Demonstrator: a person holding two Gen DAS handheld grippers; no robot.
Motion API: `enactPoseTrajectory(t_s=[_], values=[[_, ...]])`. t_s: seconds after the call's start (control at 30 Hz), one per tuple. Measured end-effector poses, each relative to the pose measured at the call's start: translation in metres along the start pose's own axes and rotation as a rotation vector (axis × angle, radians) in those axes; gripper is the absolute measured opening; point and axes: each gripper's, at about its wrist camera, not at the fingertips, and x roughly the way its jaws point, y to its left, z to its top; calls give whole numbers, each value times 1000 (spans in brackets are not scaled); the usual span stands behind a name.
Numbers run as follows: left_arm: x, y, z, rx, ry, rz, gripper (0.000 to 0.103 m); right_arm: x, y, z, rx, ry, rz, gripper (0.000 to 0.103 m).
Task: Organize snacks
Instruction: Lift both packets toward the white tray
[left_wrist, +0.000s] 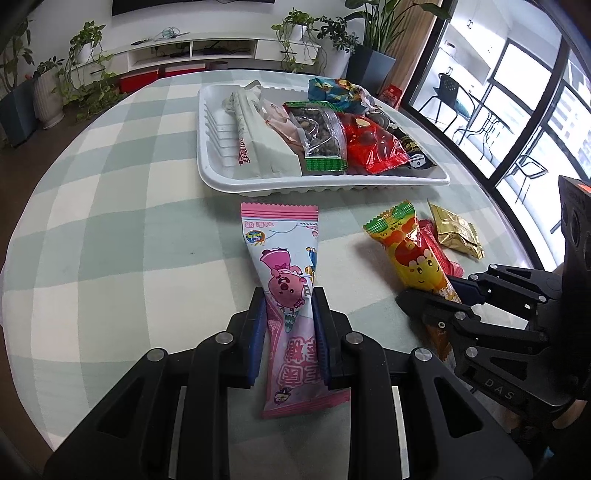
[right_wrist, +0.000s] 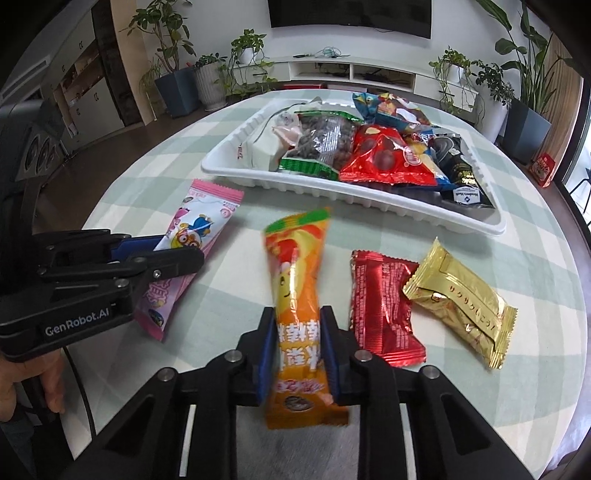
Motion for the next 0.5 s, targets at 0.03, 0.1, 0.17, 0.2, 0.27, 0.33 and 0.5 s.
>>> enactPoseTrajectory(t_s=[0.03,0.1,0.17,0.2,0.27,0.33,0.5], values=[[0,0,0,0,0,-1,21,0,-1,0,3,3,4,21],[1,-1,0,1,0,-4,21,-1,-1,0,3,6,9,20],[1,-1,0,0,-1,-7,21,-3,-2,0,9,4,16,19],[1,-1,0,-1,-2,-11,21,-3,-3,-1,15,3,19,19],[0,-1,0,-2,-6,-16,21,-6,-6,-1,41,-4,39,18],[-2,-1,0,-4,-12,-20,21,-11,-9,-1,61,-20,55,18],[-7,1,1,-20,-25,-47,21,-29,-17,0,116,-56,107,18]])
